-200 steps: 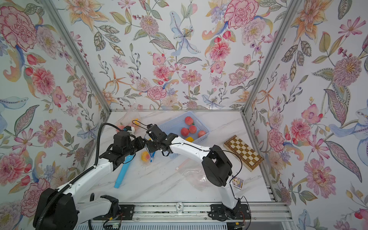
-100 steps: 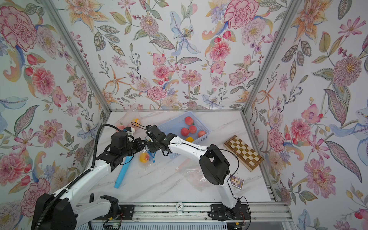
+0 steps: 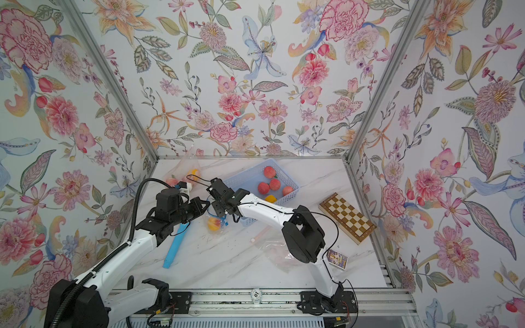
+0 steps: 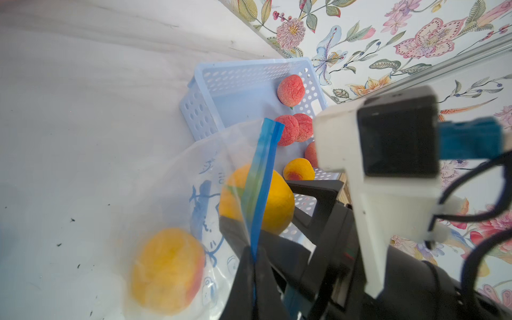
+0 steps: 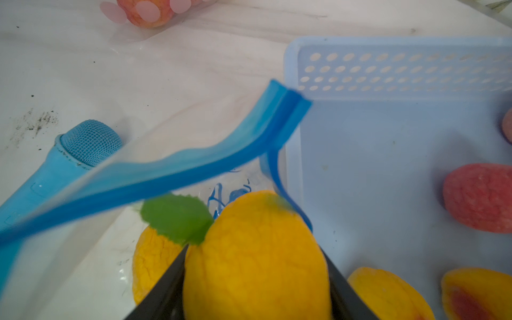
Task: Place the peach in a zip-top bag and seal the zipper
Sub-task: Place the peach in the zipper food storage bag.
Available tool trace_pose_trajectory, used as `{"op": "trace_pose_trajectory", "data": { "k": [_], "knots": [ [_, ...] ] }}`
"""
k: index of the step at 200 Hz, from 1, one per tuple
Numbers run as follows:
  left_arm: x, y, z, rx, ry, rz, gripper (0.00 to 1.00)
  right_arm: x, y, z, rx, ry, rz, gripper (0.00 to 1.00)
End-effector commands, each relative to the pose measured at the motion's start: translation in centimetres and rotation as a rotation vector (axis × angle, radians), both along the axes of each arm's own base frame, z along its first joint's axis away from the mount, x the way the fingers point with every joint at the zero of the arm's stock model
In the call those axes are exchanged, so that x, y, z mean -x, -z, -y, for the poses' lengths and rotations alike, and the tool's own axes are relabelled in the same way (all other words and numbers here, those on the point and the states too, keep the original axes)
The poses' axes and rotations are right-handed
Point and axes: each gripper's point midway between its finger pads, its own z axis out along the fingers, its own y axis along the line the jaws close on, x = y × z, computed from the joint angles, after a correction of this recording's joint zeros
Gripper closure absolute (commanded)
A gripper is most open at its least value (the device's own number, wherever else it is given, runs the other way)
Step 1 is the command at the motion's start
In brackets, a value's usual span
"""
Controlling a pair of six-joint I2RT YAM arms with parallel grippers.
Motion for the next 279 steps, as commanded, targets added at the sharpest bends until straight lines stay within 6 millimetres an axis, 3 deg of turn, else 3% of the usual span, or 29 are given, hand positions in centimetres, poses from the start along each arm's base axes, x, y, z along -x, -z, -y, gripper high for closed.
{"op": "trace_pose_trajectory", "data": {
  "k": [1,50,111,146,205,279],
  "knots": [
    [-0.6,0.5,0.3,0.045,-0.001,0.0,1.0,1.6,-2.8,-1.3,-0.07,-0.051,-0.016,0.46],
    [-1.2,1.2,0.8,0.061,0.005,-0.012,1.0,2.2,-2.4,-2.0,-0.098,-0.09,-0.037,0.34],
    [-1.7,2.5,0.8,0.083,-0.005,-0.038,1.0,1.9,-2.1,-1.4,-0.095,-0.075,-0.049,0.34],
    [-2.3,2.7,1.0,0.102,-0.003,-0.044,1.0,1.9,-2.2,-1.1,-0.089,-0.075,-0.051,0.22],
    [-2.5,2.5,1.3,0.129,0.011,-0.048,1.0,1.2,-1.6,-1.2,-0.104,-0.056,-0.078,0.27],
    [-2.6,2.4,0.7,0.117,-0.004,-0.034,1.0,1.7,-7.4,0.4,-0.263,0.013,-0.095,0.29]
  ]
}}
